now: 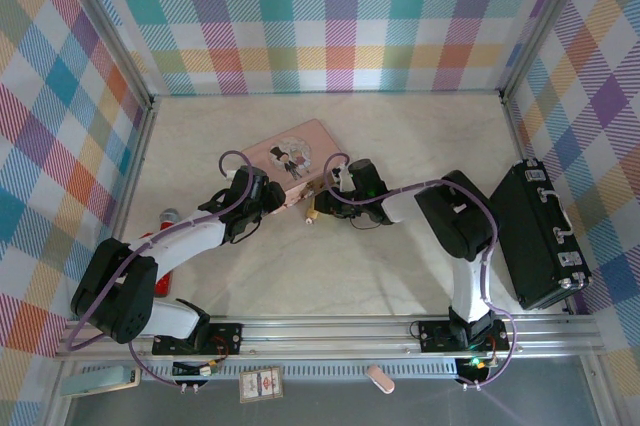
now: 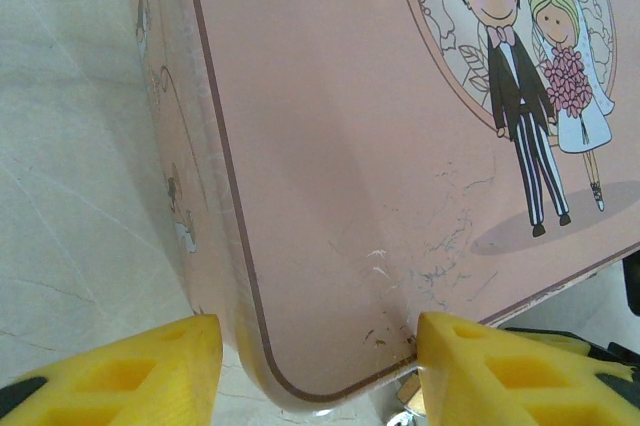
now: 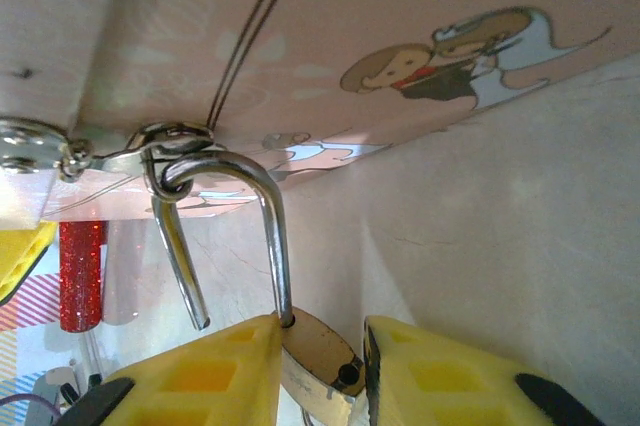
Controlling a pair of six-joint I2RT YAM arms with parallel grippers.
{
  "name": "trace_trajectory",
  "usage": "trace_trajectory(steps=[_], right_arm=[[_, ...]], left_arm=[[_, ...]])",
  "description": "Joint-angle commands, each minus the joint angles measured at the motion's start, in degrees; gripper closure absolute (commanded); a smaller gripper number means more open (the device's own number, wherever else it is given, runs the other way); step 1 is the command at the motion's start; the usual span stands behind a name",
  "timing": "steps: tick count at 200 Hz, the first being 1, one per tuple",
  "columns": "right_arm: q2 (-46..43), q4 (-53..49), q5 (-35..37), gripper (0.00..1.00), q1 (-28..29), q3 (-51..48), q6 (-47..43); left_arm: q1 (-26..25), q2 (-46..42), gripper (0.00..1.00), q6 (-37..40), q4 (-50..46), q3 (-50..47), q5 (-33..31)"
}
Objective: Unlock the padlock with the key
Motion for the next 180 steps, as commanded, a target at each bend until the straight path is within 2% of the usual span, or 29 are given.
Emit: trace_trajectory(steps=[1,40,70,142,180], right_arm=[[1.82,4.33,-2.18,0.71,0.68,1.44,1.67],[0.43,9.84,1.94,0.71,0.68,-2.37,4.96],[1.59,18.75,4.43,0.74,0.77,-3.87,9.74],[3.21,15.51,5.91,0.77,0.94,-1.59,9.08],[4.35,17.8,2.48,0.77,1.08,-0.51,9.17]], left_arm=[[-0.7,0.23,0.47,-0.15,-4.75,-2.38,-0.49],[-0.85,-0.55,0.48,-0.67,-4.65,-2.72,-0.78],[-0.99,-1.0,0.48,-0.9,-4.64,-2.7,-1.03],[-1.26,-1.35,0.48,-1.05,-4.84,-2.89,-0.91],[-1.35,-0.97,0.48,-0.98,-4.51,-2.85,-0.73]])
